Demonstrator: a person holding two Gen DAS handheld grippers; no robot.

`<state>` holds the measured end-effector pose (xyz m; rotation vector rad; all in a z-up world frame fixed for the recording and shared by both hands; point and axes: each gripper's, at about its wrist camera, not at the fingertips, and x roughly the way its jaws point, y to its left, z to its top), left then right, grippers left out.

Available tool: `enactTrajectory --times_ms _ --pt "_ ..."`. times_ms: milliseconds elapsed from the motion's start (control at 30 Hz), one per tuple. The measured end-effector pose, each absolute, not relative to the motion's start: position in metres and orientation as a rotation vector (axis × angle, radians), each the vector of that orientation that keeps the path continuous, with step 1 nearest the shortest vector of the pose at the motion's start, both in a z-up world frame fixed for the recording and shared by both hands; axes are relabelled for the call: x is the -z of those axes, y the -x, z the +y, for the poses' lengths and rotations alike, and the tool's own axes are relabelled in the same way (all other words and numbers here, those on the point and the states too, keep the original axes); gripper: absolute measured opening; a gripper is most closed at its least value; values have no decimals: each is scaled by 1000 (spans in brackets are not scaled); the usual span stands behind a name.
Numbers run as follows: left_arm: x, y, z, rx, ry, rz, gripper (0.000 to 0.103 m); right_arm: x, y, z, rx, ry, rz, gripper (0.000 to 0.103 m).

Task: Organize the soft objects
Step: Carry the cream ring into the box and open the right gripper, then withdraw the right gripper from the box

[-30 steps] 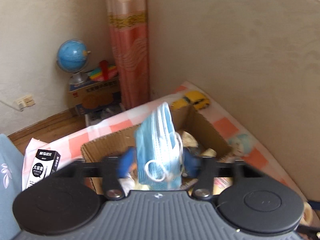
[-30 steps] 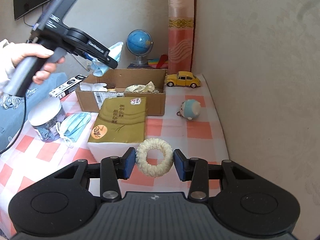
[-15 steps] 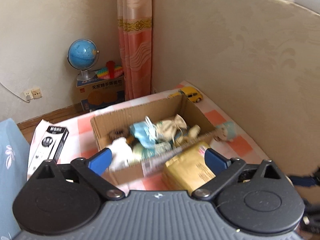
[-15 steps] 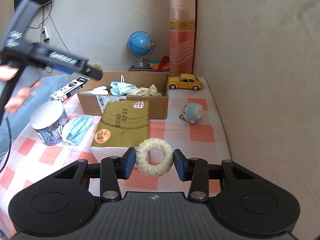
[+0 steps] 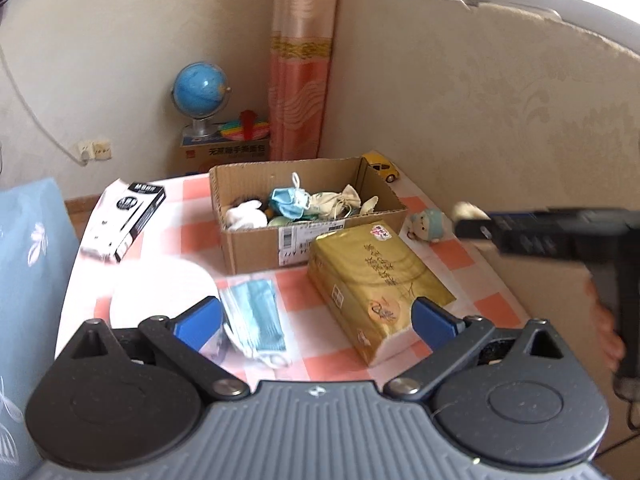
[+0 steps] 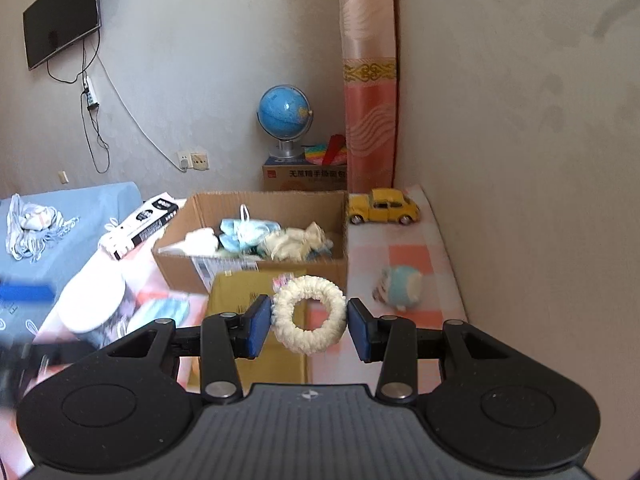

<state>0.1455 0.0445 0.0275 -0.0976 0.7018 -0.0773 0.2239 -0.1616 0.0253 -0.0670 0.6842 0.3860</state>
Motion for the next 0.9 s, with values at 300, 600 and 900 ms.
enactTrajectory --times_ms 300,600,900 --pt "-10 -131 54 28 75 649 101 -30 -297 -130 -409 64 710 47" --pt "8 -137 65 -3 95 700 101 -21 -352 -100 -420 112 752 49" --pt "10 -141 66 6 97 707 101 -18 -358 -106 -394 97 726 99"
